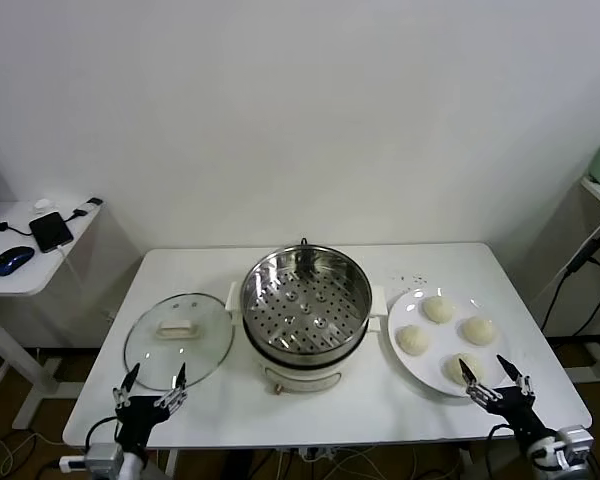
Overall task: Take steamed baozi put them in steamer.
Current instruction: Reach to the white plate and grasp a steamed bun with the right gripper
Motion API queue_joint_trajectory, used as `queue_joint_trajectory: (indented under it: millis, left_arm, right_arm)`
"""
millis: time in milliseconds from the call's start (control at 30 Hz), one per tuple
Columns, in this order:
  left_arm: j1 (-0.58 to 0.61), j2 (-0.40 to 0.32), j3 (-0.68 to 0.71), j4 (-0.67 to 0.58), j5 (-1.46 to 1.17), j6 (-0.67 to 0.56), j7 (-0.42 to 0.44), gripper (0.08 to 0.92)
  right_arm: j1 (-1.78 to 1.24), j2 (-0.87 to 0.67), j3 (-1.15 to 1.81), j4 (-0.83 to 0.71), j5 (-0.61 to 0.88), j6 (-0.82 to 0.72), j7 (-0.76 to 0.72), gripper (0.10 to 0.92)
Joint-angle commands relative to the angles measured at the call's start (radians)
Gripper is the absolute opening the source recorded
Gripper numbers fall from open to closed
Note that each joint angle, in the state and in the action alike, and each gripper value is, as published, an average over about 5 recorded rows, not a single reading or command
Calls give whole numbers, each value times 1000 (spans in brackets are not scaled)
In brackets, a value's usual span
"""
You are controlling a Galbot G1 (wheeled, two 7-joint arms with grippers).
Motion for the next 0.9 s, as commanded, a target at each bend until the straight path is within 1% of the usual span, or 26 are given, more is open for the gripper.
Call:
queue_joint_trajectory:
  millis: [33, 133, 233, 400, 500, 567, 667, 800, 900]
  left_arm:
    - [1, -2, 0, -3, 6, 1, 0, 823]
    - [6, -12, 3, -8, 23, 0, 0, 823]
    - [17, -25, 3, -16, 38, -2, -4, 823]
    - [46, -42, 3, -37, 40, -4, -16, 823]
    - [59, -51, 4, -48, 45, -6, -18, 823]
    - [63, -57, 3, -52, 47, -6, -19, 823]
    - [64, -62, -3, -55, 46, -4, -20, 823]
    - [64, -67, -12, -57, 43, -1, -21, 823]
    - [65, -68, -17, -58, 40, -1, -22, 823]
  right_arm:
    - [29, -26, 18, 3, -26, -37, 6, 823]
    - [137, -97, 28, -27, -111, -111, -36, 823]
    - [306, -195, -3, -91, -227, -179, -128, 823]
    - [594, -363, -154, -245, -442, -173, -422, 823]
    - [800, -430, -288, -346, -606, -137, -607, 823]
    - [931, -449, -399, -411, -709, -117, -735, 823]
    - [1104, -448, -564, -491, -810, -105, -874, 823]
    - [1293, -413, -760, -596, -942, -47, -1028, 823]
    - [1393, -391, -912, -661, -991, 12, -1103, 823]
